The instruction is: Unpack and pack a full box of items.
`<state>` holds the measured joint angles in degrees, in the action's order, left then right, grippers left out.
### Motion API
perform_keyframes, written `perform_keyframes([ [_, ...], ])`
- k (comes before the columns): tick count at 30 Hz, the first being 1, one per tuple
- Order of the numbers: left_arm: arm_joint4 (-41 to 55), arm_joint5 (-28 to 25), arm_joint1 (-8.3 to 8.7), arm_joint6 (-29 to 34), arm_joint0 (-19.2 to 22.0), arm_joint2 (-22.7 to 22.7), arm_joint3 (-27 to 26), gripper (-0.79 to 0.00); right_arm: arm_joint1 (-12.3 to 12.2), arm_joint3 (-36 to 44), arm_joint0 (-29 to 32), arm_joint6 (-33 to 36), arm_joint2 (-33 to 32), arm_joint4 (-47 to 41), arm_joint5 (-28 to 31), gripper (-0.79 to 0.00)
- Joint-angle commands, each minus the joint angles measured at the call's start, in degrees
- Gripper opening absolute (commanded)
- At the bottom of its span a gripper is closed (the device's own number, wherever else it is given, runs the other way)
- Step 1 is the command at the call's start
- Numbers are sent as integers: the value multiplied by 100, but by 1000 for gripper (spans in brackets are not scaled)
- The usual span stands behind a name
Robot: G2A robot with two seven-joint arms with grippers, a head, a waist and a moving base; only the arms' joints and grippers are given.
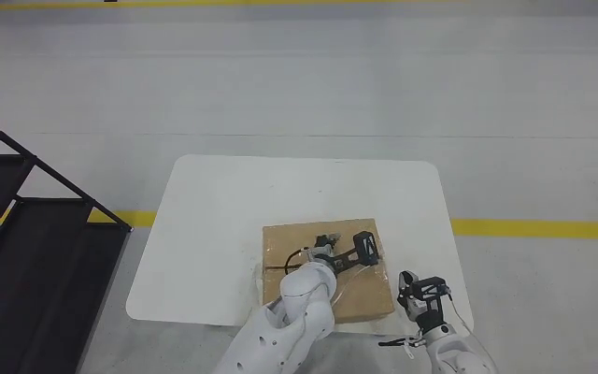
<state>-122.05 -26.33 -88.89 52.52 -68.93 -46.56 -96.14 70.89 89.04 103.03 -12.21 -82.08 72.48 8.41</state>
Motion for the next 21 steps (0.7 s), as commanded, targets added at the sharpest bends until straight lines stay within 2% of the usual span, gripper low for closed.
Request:
perform_keyframes([
  [1,-9,-26,3,-42,-21,-12,-26,-785,4,-18,-27,10,34,7,19,-785],
  [9,-72,-140,11,-143,-63,-46,-185,-785,15,-49,-108,35,178,37,141,-785],
  [21,-183,-578,43,-252,-118,-93,-785,-785,-30,58,-28,25,281,381,622,-785],
])
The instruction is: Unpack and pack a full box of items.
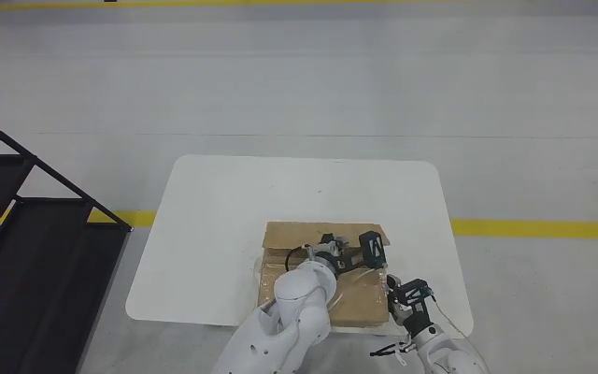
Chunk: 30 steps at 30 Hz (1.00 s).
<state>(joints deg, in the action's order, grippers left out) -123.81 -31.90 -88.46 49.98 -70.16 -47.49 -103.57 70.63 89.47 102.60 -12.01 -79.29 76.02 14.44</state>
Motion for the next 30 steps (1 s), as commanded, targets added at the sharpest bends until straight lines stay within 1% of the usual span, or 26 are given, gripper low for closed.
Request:
perform_keyframes([
  [1,-8,-35,-2,9,13,-8,-105,-785,-9,43,43,4,2,55,30,-785],
  [2,-14,-31,-4,17,24,-15,-126,-739,-12,59,60,7,6,69,46,-785],
  [3,-49,-20,-8,24,52,-15,-137,-246,-15,67,71,14,10,90,50,-785],
  [4,-64,-3,-13,22,75,-12,-126,0,-17,74,77,15,14,99,51,-785],
  [9,-207,189,-53,-17,277,24,28,0,-21,89,81,26,36,113,35,-785],
  [11,-410,394,-85,-90,456,85,160,0,-22,94,78,39,47,119,20,-785],
  [15,-416,709,-163,-159,751,120,447,0,-26,123,90,38,50,121,-22,-785],
  [17,-453,896,-223,-187,1008,146,752,0,-27,140,111,24,31,109,-87,-785],
  [18,-646,934,-242,-188,1168,190,930,0,-28,149,122,9,13,88,-127,-785],
  [21,-956,1261,-316,-224,1508,278,1408,0,-29,185,163,-14,-34,35,-239,-785],
  [24,-832,1494,-426,-166,1773,325,1770,0,-32,221,212,-22,-73,9,-320,-785],
  [26,-736,1481,-498,-123,1943,389,2107,0,-31,230,238,-13,-89,-23,-376,-785],
  [30,-377,1671,-637,-13,2167,398,2605,0,-28,248,262,-16,-90,-51,-447,-785],
])
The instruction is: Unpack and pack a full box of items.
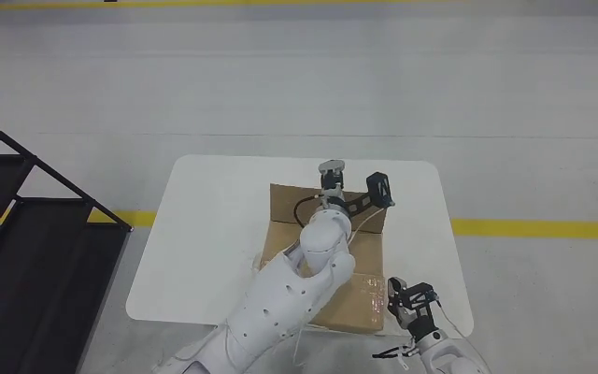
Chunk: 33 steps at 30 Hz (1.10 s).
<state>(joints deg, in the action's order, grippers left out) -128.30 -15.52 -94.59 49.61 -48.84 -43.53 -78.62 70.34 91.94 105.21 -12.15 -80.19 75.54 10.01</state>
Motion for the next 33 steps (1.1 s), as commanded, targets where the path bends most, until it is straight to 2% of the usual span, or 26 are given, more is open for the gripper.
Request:
perform_keyframes([
  [1,170,64,-71,57,107,25,275,0,0,2,7,-2,-3,-8,-16,-785],
  [9,446,327,-302,119,421,140,1274,0,-5,4,25,31,-24,-1,-78,-785],
  [14,568,435,-402,109,496,150,1514,0,-8,-21,49,28,-100,-93,-133,-785],
  [17,668,537,-424,70,431,65,1368,0,-1,-30,60,-28,-221,-533,-73,-785],
  [19,691,447,-391,18,282,-29,1103,0,3,-40,72,-93,-379,-1086,82,-785],
  [22,692,326,-269,79,-130,-387,409,0,-14,-28,108,-148,-667,-1736,447,-785],
  [27,801,-28,-43,201,-1178,-1068,-1314,0,-73,-106,125,-38,-1116,-2965,1789,-785],
  [31,1191,-16,56,99,-1924,-1538,-2473,0,-151,-204,38,336,-1341,-3292,2880,-785],
  [33,1384,-29,94,109,-2246,-1738,-2904,0,-195,-205,-15,563,-1452,-3022,3087,-785],
])
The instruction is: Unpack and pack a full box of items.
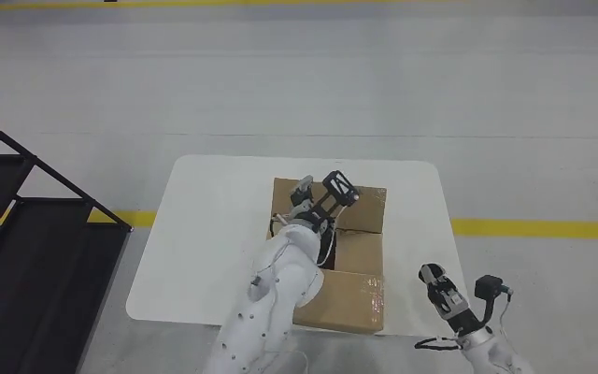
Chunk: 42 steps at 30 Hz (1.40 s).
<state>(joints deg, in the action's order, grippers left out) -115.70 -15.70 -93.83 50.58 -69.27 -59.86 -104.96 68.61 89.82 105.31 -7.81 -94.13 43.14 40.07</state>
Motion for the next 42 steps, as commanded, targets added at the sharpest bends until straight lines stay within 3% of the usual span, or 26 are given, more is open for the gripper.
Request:
perform_keyframes([
  [1,264,-62,35,22,-349,-203,-467,0,-42,50,-48,220,-120,546,12,-785],
  [2,357,-96,56,36,-479,-338,-679,0,-60,130,-59,249,-178,1032,-187,-785],
  [7,294,-359,172,193,-1044,-935,-1490,0,-60,130,-59,249,-178,1032,-187,-785],
  [13,402,-524,257,133,-1461,-1380,-1997,0,-57,180,-87,265,-148,1026,-206,-785],
  [19,607,-497,277,5,-1551,-1477,-2061,0,-53,272,-167,354,94,-23,612,-773],
  [20,607,-497,277,5,-1551,-1477,-2061,0,-61,271,-189,475,145,-169,801,-650],
  [21,607,-497,277,5,-1551,-1477,-2061,0,-70,260,-220,577,161,-250,888,-603],
  [26,607,-497,277,5,-1551,-1477,-2061,0,-81,161,-372,1016,471,-528,1125,-505],
  [33,607,-497,277,5,-1551,-1477,-2061,0,-75,-62,-557,1169,732,-663,1053,-548],
  [42,607,-497,277,5,-1551,-1477,-2061,0,-98,37,-486,989,620,-612,932,-526],
])
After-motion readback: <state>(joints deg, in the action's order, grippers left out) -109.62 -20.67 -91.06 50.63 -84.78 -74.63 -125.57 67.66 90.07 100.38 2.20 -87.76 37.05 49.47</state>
